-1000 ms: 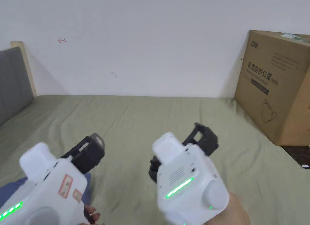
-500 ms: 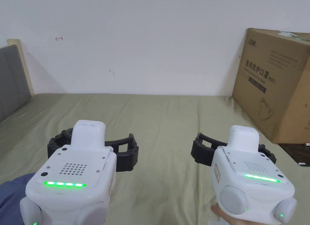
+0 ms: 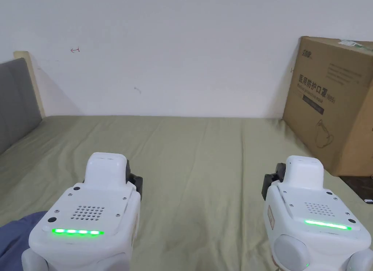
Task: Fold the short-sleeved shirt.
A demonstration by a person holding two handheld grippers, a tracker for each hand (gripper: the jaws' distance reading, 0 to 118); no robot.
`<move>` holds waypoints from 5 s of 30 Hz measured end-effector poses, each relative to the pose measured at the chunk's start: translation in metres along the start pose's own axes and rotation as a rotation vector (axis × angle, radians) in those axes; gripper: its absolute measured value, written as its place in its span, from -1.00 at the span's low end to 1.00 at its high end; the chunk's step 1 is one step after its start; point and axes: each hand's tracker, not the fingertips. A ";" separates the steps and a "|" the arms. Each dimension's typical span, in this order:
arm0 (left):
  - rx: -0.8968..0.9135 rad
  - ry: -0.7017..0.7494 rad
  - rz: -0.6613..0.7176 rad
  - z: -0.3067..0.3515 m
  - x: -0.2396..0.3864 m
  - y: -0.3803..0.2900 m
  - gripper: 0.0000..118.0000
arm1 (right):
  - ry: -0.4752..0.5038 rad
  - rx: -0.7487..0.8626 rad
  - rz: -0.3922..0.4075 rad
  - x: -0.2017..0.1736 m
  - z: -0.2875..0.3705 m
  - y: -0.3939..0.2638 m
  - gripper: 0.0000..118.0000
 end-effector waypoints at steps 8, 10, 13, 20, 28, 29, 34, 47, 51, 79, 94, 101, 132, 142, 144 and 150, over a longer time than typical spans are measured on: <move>-0.012 -0.006 0.008 -0.004 0.001 0.001 -1.00 | 0.006 0.013 0.007 0.002 0.004 0.003 -1.00; -0.011 -0.002 0.007 -0.002 -0.002 0.003 -1.00 | 0.018 0.010 0.012 0.001 0.006 0.005 -1.00; -0.008 0.001 0.025 -0.001 -0.008 0.007 -1.00 | 0.030 0.028 0.039 -0.006 0.008 0.010 -1.00; 0.016 0.094 0.034 0.018 -0.046 0.015 -1.00 | 0.182 0.035 0.080 -0.056 0.004 0.022 -1.00; -0.006 0.374 0.067 0.067 -0.133 0.013 -1.00 | 0.481 0.016 0.113 -0.156 0.006 0.024 -1.00; -0.017 0.401 0.071 0.073 -0.143 0.012 -1.00 | 0.517 0.010 0.119 -0.169 0.006 0.022 -1.00; -0.039 0.477 0.088 0.093 -0.169 0.005 -1.00 | 0.620 -0.021 0.134 -0.206 0.014 0.014 -1.00; -0.368 0.296 0.097 0.000 -0.179 -0.058 -1.00 | 0.618 -0.136 0.174 -0.210 -0.003 -0.013 -1.00; -0.606 0.195 0.199 -0.062 -0.186 -0.112 -0.83 | 0.589 -0.185 0.178 -0.201 -0.014 -0.026 -1.00; -1.027 0.180 0.311 -0.161 -0.207 -0.203 -0.90 | 0.549 -0.418 0.116 -0.194 -0.070 -0.074 -1.00; -0.813 0.017 0.526 -0.152 -0.203 -0.106 -0.90 | 0.472 -0.412 0.036 -0.136 -0.072 -0.061 -1.00; -0.701 -0.199 0.366 -0.170 -0.088 -0.020 -0.90 | 0.364 -0.361 -0.050 -0.073 -0.067 -0.043 -1.00; -0.957 -0.719 0.128 -0.135 0.206 -0.115 0.95 | 0.002 -0.371 -0.204 0.101 -0.048 -0.052 -1.00; -0.907 -0.450 0.121 -0.133 0.068 -0.119 -1.00 | 0.114 -0.407 -0.150 0.050 -0.055 -0.059 -1.00; -0.966 -0.412 0.200 -0.131 0.042 -0.137 -1.00 | 0.139 -0.429 -0.130 0.039 -0.059 -0.065 -1.00; -0.912 -0.264 0.324 -0.150 -0.035 -0.134 -0.94 | 0.176 -0.475 -0.102 0.017 -0.075 -0.076 -1.00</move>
